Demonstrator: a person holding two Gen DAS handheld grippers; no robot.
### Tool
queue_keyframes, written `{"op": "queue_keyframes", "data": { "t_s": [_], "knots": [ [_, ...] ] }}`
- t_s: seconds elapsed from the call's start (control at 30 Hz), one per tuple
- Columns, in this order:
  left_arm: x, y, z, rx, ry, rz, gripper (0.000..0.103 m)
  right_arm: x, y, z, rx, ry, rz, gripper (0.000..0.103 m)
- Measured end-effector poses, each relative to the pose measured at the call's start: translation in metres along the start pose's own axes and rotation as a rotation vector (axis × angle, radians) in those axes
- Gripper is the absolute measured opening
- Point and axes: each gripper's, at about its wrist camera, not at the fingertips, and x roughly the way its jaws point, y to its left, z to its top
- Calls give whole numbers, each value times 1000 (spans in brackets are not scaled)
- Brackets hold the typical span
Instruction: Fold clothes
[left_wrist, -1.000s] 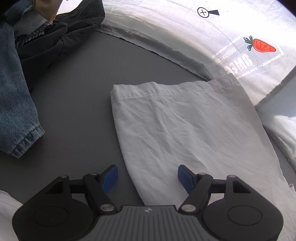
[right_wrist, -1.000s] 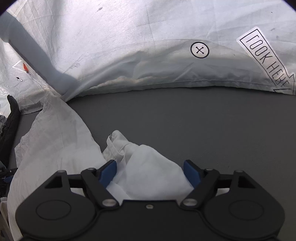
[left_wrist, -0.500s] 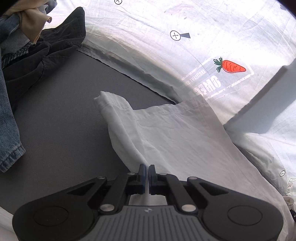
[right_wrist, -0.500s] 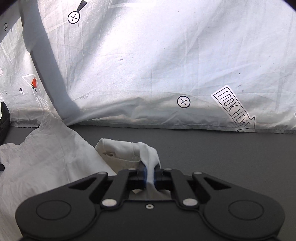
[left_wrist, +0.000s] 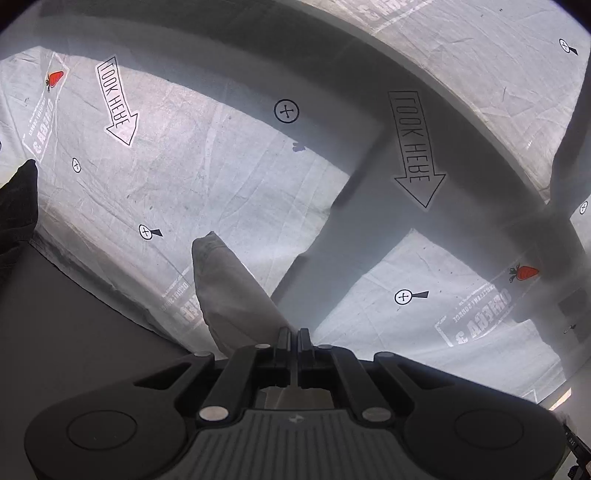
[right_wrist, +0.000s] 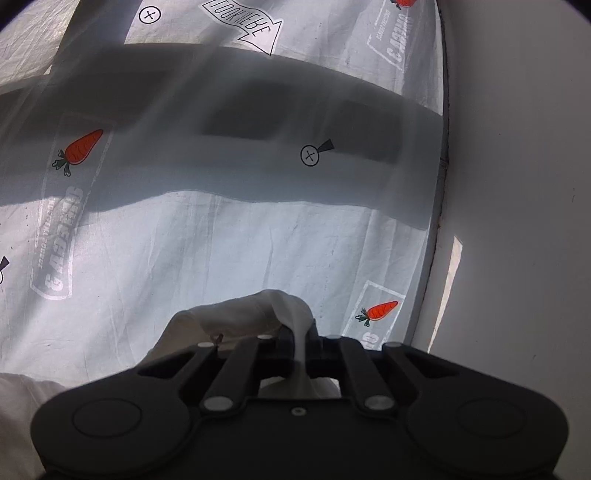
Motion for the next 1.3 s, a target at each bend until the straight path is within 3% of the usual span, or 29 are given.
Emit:
{"op": "queue_keyframes", "data": {
  "t_s": [0.1, 0.2, 0.3, 0.37, 0.43, 0.47, 0.5, 0.6, 0.67, 0.87, 0.97, 1.1, 1.3],
  "knots": [
    [-27, -6, -41, 19, 72, -16, 2, -12, -49, -21, 90, 106, -83, 6],
    [-45, 14, -98, 41, 202, 78, 2, -20, -77, -69, 77, 285, -126, 8],
    [-50, 58, -153, -32, 358, 201, 3, -29, -92, -121, 97, 465, -102, 15],
    [-61, 79, -168, -72, 389, 242, 2, -45, -86, -148, 85, 532, -75, 19],
    [-76, 96, -181, -102, 401, 273, 2, -60, -74, -155, 47, 527, -65, 31],
    [-84, 97, -183, -100, 386, 280, 2, -66, -68, -154, 37, 514, -62, 43],
    [-95, 99, -183, -102, 357, 284, 2, -71, -63, -152, 36, 493, -61, 48],
    [-113, 110, -176, -139, 294, 315, 3, -77, -46, -142, 57, 439, -50, 52],
    [-116, 116, -173, -151, 285, 350, 4, -72, -28, -135, 59, 421, 20, 57],
    [-119, 137, -176, -179, 300, 451, 24, -59, 40, -135, 37, 457, 243, 60],
    [-118, 153, -184, -242, 321, 441, 30, -49, 73, -142, 16, 492, 315, 61],
    [-108, 161, -192, -284, 350, 389, 46, -35, 118, -151, -12, 538, 412, 64],
    [-73, 159, -201, -215, 397, 421, 47, -12, 181, -167, -91, 603, 520, 73]
  ]
}}
